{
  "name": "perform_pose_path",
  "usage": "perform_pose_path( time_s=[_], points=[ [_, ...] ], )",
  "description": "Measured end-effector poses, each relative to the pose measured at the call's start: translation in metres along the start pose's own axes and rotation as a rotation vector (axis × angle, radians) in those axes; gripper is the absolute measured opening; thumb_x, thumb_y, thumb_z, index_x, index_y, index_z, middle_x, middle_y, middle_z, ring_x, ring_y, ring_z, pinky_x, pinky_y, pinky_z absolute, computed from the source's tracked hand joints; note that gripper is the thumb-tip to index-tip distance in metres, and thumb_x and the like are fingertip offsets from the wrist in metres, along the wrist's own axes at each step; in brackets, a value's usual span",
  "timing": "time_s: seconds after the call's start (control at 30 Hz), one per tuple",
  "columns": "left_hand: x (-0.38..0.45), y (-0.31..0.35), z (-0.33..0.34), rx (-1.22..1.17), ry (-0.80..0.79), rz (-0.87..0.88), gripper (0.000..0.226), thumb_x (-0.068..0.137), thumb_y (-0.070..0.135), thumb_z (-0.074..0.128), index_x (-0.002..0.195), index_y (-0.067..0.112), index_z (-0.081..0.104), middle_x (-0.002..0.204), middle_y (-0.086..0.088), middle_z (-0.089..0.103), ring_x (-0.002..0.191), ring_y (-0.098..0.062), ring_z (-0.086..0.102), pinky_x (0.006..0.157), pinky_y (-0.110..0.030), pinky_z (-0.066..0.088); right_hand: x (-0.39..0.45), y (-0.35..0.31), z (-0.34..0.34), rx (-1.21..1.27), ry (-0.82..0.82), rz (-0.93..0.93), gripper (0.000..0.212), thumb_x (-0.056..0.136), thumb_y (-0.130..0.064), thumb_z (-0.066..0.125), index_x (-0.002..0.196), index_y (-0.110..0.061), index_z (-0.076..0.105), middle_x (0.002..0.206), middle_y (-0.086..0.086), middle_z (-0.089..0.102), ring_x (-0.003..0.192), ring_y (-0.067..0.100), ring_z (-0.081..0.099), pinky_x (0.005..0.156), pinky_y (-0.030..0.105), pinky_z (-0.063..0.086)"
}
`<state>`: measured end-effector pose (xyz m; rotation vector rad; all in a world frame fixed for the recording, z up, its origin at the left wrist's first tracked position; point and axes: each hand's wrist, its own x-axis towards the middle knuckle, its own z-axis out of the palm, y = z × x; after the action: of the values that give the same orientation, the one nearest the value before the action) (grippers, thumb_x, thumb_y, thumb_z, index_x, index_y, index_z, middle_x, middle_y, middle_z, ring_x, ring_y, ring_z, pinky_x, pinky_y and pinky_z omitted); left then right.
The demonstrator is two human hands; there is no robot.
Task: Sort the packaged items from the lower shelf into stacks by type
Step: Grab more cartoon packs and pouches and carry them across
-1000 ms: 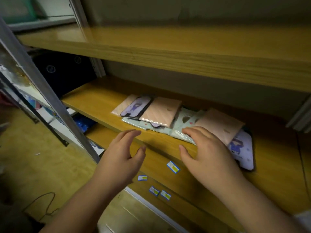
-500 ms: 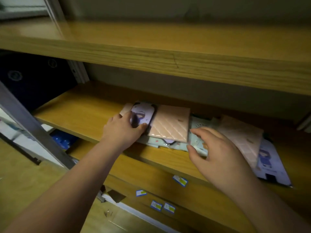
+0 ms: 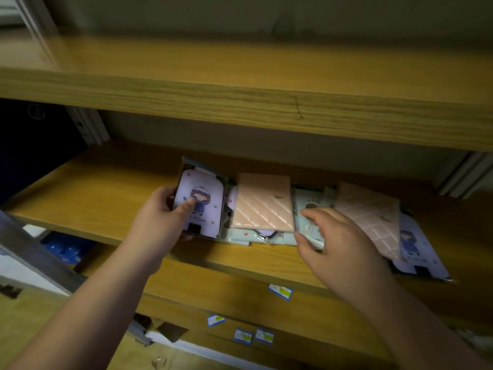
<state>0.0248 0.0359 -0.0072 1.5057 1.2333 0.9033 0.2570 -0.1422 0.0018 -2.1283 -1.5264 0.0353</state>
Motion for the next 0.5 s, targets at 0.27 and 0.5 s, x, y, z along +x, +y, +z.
perform_pose_path(
  time_s=[0.27,0.5],
  points=[
    [-0.016,0.018,0.042,-0.206,-0.055,0.056,0.014,0.095,0.023,0.066,0.103,0.033,0.060,0.088,0.013,0.076,0.079,-0.010,0.075,0.059,-0.041,0.062,0.009,0.045,-0.019,-0.159,0.109,0.168,0.036,0.088,-0.045,0.053,0.107,-0.017,0.067,0.102,0.009,0.067,0.094,0.028,0.060,0.080,0.036,0.048],
    [-0.035,0.029,0.084,-0.239,-0.174,0.108,0.015,0.096,0.019,0.063,0.107,0.028,0.061,0.093,0.010,0.077,0.079,-0.013,0.075,0.055,-0.036,0.061,0.000,0.102,-0.034,-0.356,-0.091,0.609,0.102,0.070,-0.092,0.037,0.140,-0.018,0.039,0.133,0.018,0.049,0.117,0.036,0.050,0.085,0.044,0.045]
  ],
)
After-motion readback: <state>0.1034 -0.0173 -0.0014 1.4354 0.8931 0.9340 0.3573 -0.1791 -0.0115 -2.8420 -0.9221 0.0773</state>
